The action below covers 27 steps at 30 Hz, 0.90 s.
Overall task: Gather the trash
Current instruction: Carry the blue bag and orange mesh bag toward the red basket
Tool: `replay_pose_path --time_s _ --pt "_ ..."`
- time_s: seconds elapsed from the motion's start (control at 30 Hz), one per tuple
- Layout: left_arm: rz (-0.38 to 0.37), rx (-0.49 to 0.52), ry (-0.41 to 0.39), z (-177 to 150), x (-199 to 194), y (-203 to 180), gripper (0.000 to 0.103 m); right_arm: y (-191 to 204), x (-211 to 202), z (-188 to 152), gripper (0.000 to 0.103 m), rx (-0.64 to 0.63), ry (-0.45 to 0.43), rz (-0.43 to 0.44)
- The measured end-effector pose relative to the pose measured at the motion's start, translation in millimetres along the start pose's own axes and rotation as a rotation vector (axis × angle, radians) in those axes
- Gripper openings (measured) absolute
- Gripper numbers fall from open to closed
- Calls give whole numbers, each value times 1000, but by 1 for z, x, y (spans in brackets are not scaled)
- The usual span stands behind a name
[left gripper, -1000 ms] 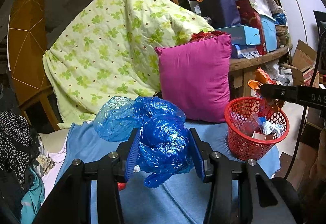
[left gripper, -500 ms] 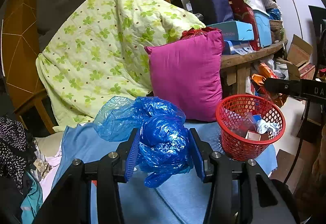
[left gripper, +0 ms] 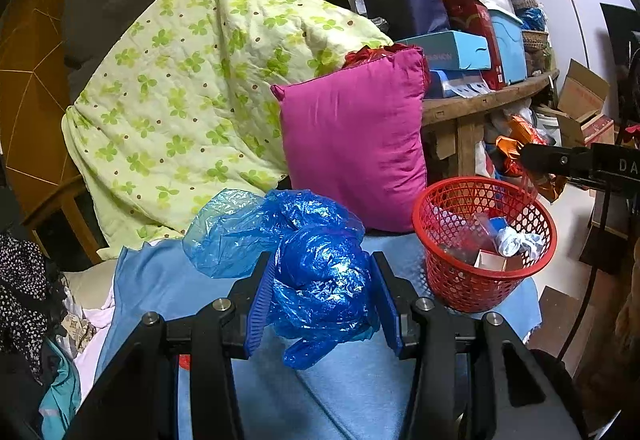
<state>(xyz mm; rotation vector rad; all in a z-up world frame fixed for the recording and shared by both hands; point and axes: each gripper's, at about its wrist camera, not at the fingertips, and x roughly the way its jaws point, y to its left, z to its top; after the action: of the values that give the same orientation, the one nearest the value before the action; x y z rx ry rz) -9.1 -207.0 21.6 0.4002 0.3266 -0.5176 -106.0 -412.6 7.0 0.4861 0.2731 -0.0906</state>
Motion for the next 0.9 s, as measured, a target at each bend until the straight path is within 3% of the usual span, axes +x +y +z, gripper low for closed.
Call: replay_pose_path --time_s 0.9 --pt "-30 25 60 -3 31 -30 50 -35 7 -10 32 69 21 -27"
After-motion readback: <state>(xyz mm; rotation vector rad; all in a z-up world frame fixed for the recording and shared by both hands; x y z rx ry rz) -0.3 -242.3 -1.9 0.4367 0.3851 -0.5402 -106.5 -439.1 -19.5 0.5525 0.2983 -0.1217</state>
